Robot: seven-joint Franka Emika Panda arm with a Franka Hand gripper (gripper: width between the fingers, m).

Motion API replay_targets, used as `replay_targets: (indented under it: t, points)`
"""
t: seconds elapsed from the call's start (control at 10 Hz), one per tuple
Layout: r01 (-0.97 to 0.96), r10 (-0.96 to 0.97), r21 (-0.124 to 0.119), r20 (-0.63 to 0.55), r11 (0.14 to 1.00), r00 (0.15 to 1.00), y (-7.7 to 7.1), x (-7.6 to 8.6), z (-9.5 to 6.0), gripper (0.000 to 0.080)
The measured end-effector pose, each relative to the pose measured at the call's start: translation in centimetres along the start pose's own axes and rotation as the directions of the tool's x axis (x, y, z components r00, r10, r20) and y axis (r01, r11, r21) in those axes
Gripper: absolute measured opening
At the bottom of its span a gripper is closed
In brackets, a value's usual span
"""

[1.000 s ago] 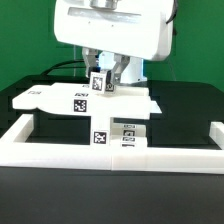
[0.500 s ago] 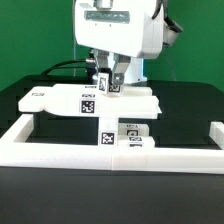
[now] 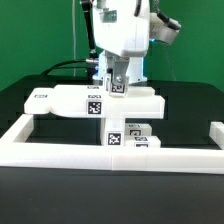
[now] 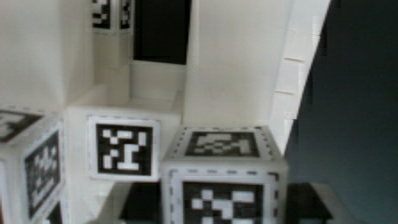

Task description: Assemble chair

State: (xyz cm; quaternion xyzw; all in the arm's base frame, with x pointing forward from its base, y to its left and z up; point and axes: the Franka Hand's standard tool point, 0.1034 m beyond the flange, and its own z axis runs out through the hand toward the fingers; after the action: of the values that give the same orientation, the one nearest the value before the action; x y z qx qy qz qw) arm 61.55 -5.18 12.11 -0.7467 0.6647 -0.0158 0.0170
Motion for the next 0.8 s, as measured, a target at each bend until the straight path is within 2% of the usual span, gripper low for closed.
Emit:
replay_targets:
  t: [0.2,0.3,0.4,0.5,0.6,0.7,0.8]
  points:
    - [0.023,-0.023,0.0,0.0,1.0,1.0,-0.01,-0.04,0.01,0.0287]
    - [0.061,-0.061,0.0,0.0,0.998,0.998,-0.02,-0.09,0.01,0.049]
    - [0.094,-0.094,0.0,0.0,0.996,0.996,-0.06,-0.3,0.0,0.049]
    - [0.186,-0.186,0.0,-0.001,0.983,0.983,-0.1,-0.49,-0.03,0.0612]
    - [0.329,-0.329,0.0,-0.001,0.944,0.944,-0.15,-0.65,-0.07,0.0645]
    - [0.395,-0.395,0.001,-0.002,0.918,0.918,-0.16,-0.66,-0.06,0.0645]
    - [0.519,-0.519,0.001,-0.003,0.855,0.855,-0.18,-0.67,-0.06,0.0649]
